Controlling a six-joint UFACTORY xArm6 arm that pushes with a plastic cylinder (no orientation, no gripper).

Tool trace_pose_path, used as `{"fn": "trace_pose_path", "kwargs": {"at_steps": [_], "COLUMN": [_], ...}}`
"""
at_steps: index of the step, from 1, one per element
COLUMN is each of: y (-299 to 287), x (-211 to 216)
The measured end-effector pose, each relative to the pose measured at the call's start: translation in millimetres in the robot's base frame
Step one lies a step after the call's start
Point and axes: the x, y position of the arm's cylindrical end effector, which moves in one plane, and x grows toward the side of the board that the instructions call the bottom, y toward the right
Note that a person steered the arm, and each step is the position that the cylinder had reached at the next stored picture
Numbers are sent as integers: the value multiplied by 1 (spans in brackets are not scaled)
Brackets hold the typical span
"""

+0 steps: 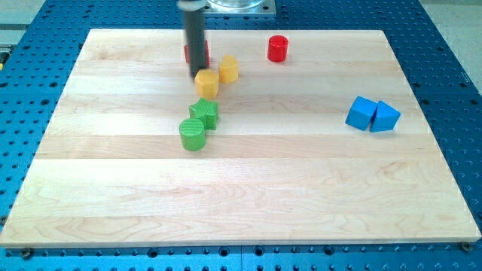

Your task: Place the yellow heart diagonal to the yellow hexagon

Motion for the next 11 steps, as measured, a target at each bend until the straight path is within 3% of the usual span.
{"fn": "trace_pose_path", "kwargs": {"at_steps": [2, 3, 4, 5, 6, 9, 11], "y": [27, 5, 77, 99, 132, 133, 183], "x": [-13, -42, -47, -55, -55, -21, -5]}}
